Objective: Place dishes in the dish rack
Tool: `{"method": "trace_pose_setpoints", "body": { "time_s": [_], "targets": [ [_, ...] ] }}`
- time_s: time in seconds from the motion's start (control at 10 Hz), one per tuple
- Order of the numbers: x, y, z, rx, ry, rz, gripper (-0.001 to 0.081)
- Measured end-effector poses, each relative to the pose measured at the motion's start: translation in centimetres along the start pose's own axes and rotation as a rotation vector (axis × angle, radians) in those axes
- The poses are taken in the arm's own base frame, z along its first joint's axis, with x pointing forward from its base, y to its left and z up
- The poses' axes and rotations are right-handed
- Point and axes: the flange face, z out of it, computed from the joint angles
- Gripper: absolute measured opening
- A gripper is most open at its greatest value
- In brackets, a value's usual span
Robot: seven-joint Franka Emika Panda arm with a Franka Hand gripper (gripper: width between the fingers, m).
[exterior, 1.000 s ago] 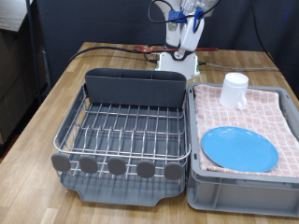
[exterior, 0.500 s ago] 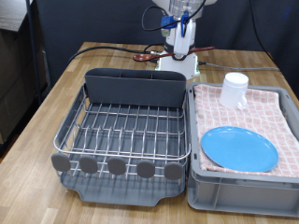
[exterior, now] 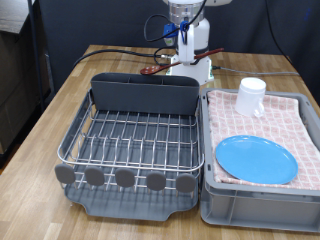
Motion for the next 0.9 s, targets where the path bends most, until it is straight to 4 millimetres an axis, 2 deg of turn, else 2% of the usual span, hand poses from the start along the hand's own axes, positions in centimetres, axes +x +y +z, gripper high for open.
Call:
{"method": "trace_pose_setpoints", "body": {
  "time_s": [0.5, 0.7, 0.9],
  "targets": [
    [1.6, -0.8, 0.8, -0.093, -0.050, -0.060, 0.0092],
    [1.4, -1.4, 0.3, -0.039, -0.080, -0.105, 0.0092],
    [1.3, -1.7, -0.1, -0.068, -0.073, -0.091, 0.0092]
  ]
}}
